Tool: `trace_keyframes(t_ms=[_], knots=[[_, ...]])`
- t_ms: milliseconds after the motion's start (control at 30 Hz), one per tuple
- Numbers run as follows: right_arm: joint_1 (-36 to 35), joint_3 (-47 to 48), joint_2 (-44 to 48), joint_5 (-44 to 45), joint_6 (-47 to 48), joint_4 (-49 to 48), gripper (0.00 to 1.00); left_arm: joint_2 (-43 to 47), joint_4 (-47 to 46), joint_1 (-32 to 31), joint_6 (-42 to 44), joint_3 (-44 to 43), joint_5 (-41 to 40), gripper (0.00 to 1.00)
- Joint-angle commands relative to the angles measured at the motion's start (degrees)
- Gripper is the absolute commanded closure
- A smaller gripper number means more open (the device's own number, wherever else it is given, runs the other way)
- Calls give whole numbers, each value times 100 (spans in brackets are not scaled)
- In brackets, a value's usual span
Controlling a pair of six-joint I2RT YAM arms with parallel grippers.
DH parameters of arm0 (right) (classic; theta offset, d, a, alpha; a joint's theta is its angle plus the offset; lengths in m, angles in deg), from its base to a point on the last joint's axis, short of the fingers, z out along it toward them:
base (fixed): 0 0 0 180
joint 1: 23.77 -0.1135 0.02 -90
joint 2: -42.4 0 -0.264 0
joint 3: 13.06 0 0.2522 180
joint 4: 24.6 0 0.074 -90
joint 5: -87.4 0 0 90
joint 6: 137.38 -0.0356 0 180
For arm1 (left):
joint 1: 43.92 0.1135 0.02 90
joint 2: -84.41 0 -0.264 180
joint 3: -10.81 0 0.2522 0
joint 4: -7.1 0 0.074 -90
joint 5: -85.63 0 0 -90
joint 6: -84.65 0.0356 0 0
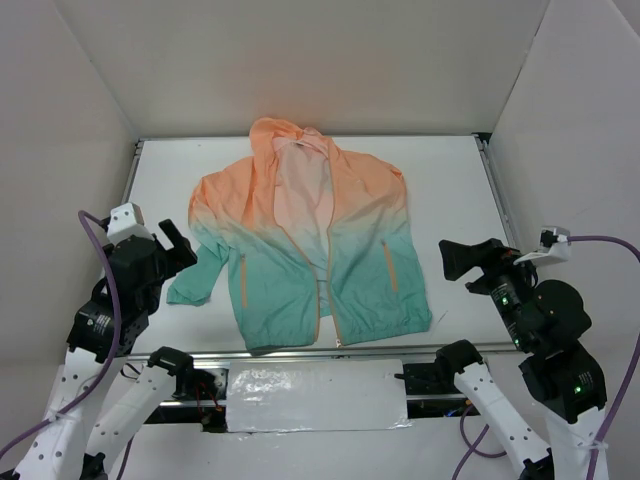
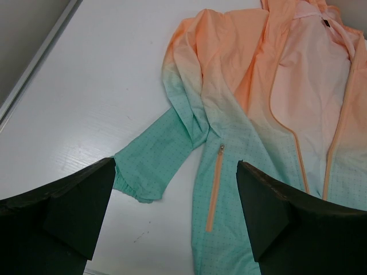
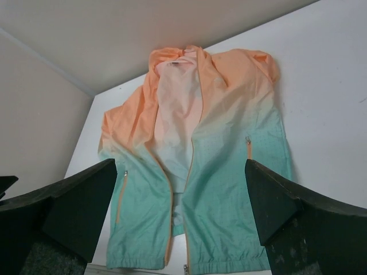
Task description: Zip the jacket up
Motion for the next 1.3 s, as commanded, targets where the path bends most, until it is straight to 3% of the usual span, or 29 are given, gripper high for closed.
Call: trace_keyframes(t_ms=[0,167,300,433,467,500,533,600,700,733,867,1067,1267], knots=[[-31,12,8,71,40,10,0,21,-254,18,122,-40,26,1],[-31,82,51,44,101,10,0,-41,-254,18,140,-49,106,1],[-31,-49,95,-577,320,-261,0,-24,-184,18,78,-66,44,1],[-31,-749,-728,-3027,103,-938,0,12,-306,18,131,-22,106,1],[-101,-1048,-966,-3980,-325,-1583,0,-14,-307,18,140,-31,114,1],[-249,-1443,-1325,-4225,-590,-2016,0,-84,-289,27,140,-40,114,1],[-486,-2134,-1459,-4149,-819,-2438,0,-128,-272,27,131,-57,106,0],[-1338,-2657,-1992,-3324,-1172,-3336,0,-199,-175,27,122,-84,62,1],[-1918,-3335,-2846,-3418,-1566,-4532,8,-173,-210,1,140,-40,123,0],[-2025,-3537,-3414,-3436,-1655,-5082,16,-173,-236,1,175,-22,167,0],[-2421,-4091,-4420,-3471,-2288,-6421,24,-260,-236,-8,184,-31,246,1],[-3080,-4339,-5413,-3243,-2834,-7424,30,-366,-254,-17,192,-31,360,1],[-3213,-4251,-5933,-2822,-3009,-7549,38,-401,-263,-26,192,-22,413,1]])
